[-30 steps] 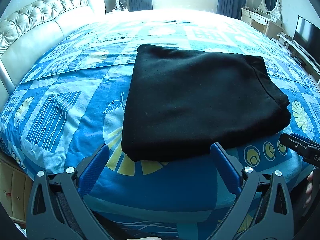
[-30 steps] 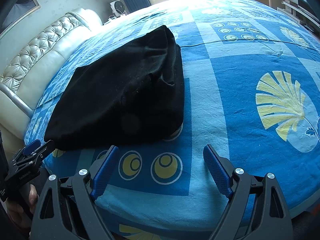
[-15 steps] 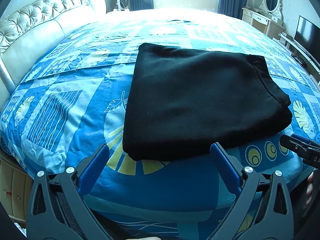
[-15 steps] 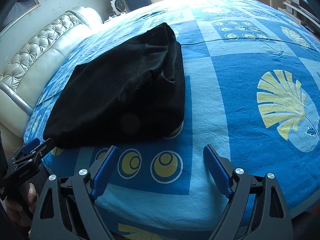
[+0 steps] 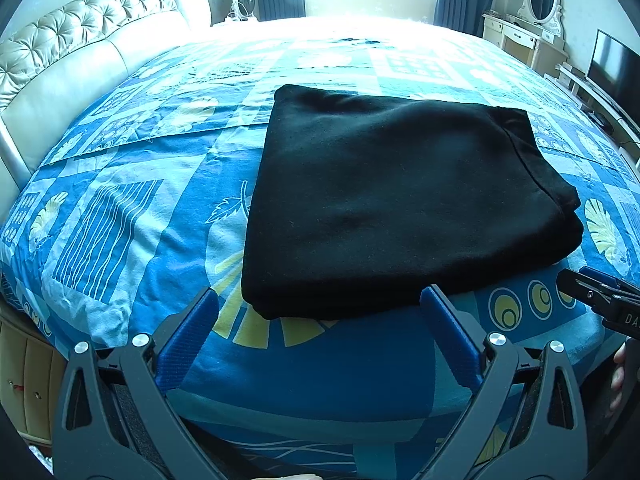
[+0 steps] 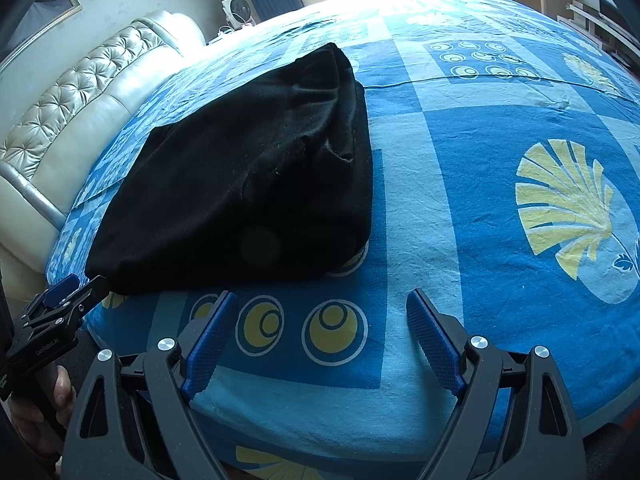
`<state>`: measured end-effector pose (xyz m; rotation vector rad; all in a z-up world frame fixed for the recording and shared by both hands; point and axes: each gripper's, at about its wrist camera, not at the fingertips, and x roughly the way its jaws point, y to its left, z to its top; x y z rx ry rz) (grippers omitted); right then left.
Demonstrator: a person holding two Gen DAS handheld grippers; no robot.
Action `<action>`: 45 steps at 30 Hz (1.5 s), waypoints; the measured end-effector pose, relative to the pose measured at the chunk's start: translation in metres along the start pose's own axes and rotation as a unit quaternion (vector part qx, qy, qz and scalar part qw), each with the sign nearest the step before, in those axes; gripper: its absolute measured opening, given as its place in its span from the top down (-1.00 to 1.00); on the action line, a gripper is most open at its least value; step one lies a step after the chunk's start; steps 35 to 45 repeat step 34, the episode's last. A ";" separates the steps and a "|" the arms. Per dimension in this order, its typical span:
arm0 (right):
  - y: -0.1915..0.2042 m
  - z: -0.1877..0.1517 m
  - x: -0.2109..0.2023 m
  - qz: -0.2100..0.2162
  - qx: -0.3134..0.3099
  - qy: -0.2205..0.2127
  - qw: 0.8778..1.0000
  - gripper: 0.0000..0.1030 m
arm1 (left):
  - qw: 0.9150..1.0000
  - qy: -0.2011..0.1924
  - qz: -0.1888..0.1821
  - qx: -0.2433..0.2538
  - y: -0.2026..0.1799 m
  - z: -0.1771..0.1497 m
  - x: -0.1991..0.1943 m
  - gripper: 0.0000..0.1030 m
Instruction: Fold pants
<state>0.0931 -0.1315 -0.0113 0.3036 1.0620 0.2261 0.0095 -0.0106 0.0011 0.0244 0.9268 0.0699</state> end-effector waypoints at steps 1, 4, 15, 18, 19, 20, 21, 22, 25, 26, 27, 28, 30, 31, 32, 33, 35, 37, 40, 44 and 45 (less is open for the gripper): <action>0.000 0.000 0.000 0.000 0.000 0.000 1.000 -0.65 | 1.000 0.000 0.000 0.000 0.000 0.000 0.000 -0.95; 0.000 0.000 0.000 0.000 0.000 0.000 1.000 -0.65 | 1.000 0.000 0.000 0.001 -0.001 0.000 0.000 -0.95; 0.000 0.000 0.002 -0.001 -0.005 0.002 1.000 -0.65 | 1.000 0.001 0.002 0.008 -0.004 -0.001 0.000 -0.95; 0.000 -0.001 0.003 -0.002 -0.006 0.003 1.000 -0.65 | 1.000 0.000 0.002 0.009 -0.005 -0.001 -0.001 -0.95; 0.000 0.000 0.003 -0.001 -0.006 0.003 1.000 -0.65 | 1.000 0.000 -0.004 0.005 -0.005 -0.001 -0.001 -0.95; 0.000 0.000 0.003 -0.001 -0.007 0.003 1.000 -0.65 | 1.000 0.003 -0.009 0.000 -0.004 0.001 -0.001 -0.95; 0.000 0.000 0.003 -0.001 -0.007 0.003 1.000 -0.66 | 1.000 0.007 -0.010 -0.004 -0.004 0.003 -0.002 -0.95; 0.000 -0.001 0.003 0.000 -0.008 0.003 1.000 -0.66 | 1.000 0.012 -0.010 -0.005 -0.003 0.004 -0.003 -0.95; 0.001 -0.001 0.002 0.001 -0.011 0.002 1.000 -0.66 | 1.000 -0.014 -0.014 0.011 -0.003 0.010 -0.010 -0.95; 0.001 -0.001 0.002 0.002 -0.013 0.004 1.000 -0.66 | 1.000 -0.020 -0.014 0.020 -0.002 0.013 -0.011 -0.95; 0.002 0.000 0.002 0.004 -0.015 0.005 1.000 -0.66 | 0.999 -0.024 -0.012 0.022 0.001 0.017 -0.011 -0.95; 0.002 0.001 0.001 0.008 -0.016 0.009 1.000 -0.66 | 0.999 -0.027 -0.012 0.018 0.006 0.022 -0.011 -0.95; 0.000 0.005 -0.002 0.021 -0.008 0.017 1.000 -0.66 | 0.999 -0.043 -0.016 0.003 0.025 0.036 -0.009 -0.95; -0.001 0.007 -0.006 0.027 -0.004 0.015 1.000 -0.66 | 0.999 -0.050 -0.006 -0.007 0.037 0.044 -0.005 -0.95; -0.002 0.011 -0.011 0.030 -0.001 0.009 1.000 -0.66 | 0.998 -0.055 0.012 -0.019 0.052 0.054 0.001 -0.95; -0.003 0.015 -0.016 0.031 0.000 0.003 1.000 -0.66 | 0.997 -0.058 0.028 -0.031 0.066 0.063 0.010 -0.95; -0.004 0.019 -0.021 0.030 -0.001 -0.003 1.000 -0.66 | 0.996 -0.062 0.039 -0.040 0.081 0.073 0.021 -0.95; -0.004 0.019 -0.021 0.030 -0.001 -0.003 1.000 -0.66 | 0.996 -0.062 0.039 -0.040 0.081 0.073 0.021 -0.95; -0.004 0.019 -0.021 0.030 -0.001 -0.003 1.000 -0.66 | 0.996 -0.062 0.039 -0.040 0.081 0.073 0.021 -0.95; -0.004 0.019 -0.021 0.030 -0.001 -0.003 1.000 -0.66 | 0.996 -0.062 0.039 -0.040 0.081 0.073 0.021 -0.95; -0.004 0.019 -0.021 0.030 -0.001 -0.003 1.000 -0.66 | 0.996 -0.062 0.039 -0.040 0.081 0.073 0.021 -0.95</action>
